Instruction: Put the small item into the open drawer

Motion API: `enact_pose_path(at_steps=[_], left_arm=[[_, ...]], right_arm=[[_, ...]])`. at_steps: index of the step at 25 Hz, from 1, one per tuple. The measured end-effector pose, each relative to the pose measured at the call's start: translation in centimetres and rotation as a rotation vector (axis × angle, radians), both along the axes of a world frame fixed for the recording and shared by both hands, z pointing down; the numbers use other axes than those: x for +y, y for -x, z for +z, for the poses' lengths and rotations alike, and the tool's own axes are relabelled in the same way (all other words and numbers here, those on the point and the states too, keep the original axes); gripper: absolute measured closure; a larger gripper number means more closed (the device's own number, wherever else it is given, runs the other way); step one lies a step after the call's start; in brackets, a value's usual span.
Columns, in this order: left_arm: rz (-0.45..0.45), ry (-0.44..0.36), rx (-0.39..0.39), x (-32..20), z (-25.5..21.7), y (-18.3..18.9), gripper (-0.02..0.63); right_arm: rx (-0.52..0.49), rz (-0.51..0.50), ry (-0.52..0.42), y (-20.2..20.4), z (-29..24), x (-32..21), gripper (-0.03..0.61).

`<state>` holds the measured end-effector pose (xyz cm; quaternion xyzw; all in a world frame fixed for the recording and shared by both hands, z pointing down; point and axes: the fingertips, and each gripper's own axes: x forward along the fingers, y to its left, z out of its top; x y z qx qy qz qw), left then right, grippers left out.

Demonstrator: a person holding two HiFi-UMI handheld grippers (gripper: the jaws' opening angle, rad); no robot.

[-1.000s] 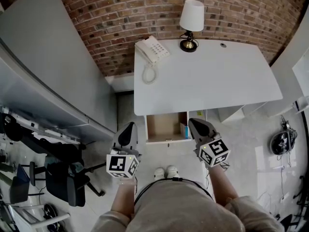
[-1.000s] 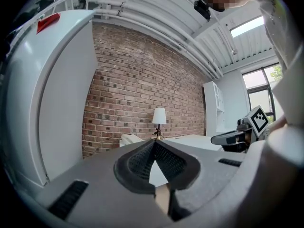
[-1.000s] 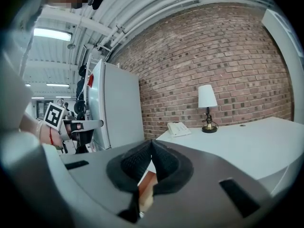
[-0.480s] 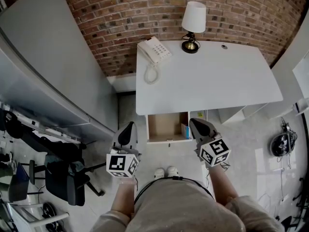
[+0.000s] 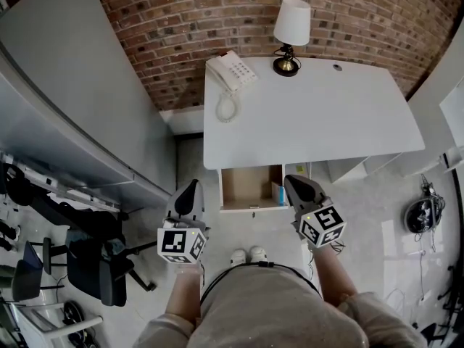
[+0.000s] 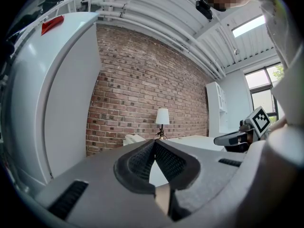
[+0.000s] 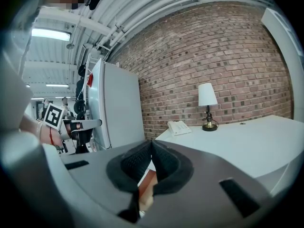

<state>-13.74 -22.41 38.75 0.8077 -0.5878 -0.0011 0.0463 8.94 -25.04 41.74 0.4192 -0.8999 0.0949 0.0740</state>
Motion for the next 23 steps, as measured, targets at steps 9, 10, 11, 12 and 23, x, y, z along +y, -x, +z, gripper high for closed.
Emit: enact_pose_path(at_steps=[9, 10, 11, 12, 23], left_arm=[[0.000, 0.011, 0.002, -0.1, 0.6, -0.1, 0.609], [0.000, 0.013, 0.003, -0.1, 0.6, -0.1, 0.609], [-0.001, 0.014, 0.003, 0.0, 0.6, -0.1, 0.609], [-0.002, 0.015, 0.003, 0.0, 0.6, -0.1, 0.609], [-0.014, 0.028, 0.004, -0.2, 1.3, -0.1, 0.609]], right_arm=[[0.007, -0.002, 0.007, -0.1, 0.5, 0.0, 0.572], [0.008, -0.002, 0.009, -0.1, 0.6, 0.0, 0.572], [0.008, -0.002, 0.010, -0.2, 0.6, 0.1, 0.572], [0.008, -0.002, 0.012, -0.2, 0.7, 0.1, 0.573], [0.001, -0.006, 0.028, -0.6, 1.3, -0.2, 0.572]])
